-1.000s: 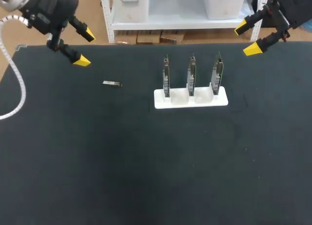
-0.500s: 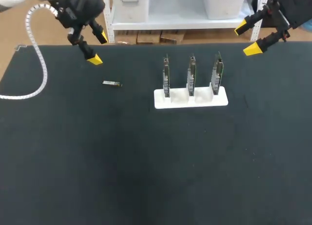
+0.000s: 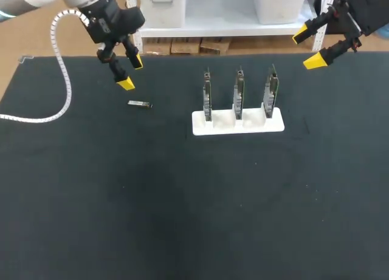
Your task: Pick up the optical module with the left hand, and insert it into the network port with the right hand.
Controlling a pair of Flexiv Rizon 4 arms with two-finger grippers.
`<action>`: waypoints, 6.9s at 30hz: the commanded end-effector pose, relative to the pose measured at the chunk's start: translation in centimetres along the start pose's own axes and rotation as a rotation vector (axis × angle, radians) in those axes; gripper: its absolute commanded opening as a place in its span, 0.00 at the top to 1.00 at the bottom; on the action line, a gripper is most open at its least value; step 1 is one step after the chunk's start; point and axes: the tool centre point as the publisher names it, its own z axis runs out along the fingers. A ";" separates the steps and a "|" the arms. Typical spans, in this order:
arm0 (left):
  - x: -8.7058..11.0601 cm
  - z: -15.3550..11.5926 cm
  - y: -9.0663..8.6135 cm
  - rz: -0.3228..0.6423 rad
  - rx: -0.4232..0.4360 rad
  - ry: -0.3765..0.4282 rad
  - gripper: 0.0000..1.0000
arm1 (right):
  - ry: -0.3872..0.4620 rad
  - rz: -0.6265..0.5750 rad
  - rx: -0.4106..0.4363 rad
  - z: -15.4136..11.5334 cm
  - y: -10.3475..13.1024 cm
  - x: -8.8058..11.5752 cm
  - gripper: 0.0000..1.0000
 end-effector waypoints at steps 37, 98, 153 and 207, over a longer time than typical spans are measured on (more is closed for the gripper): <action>1.8 2.7 -2.6 -0.114 -0.080 0.114 0.00 | 0.001 0.000 0.004 0.0 0.2 0.0 0.00; 4.3 7.9 1.1 -0.067 -0.053 0.318 0.00 | 0.001 0.000 0.004 0.0 0.2 0.0 0.00; 6.0 8.5 3.4 -0.068 0.044 0.305 0.00 | 0.001 0.000 0.004 0.0 0.2 0.0 0.00; 7.4 9.4 5.5 -0.083 0.073 0.325 0.24 | 0.001 0.000 0.004 0.0 0.2 0.0 0.00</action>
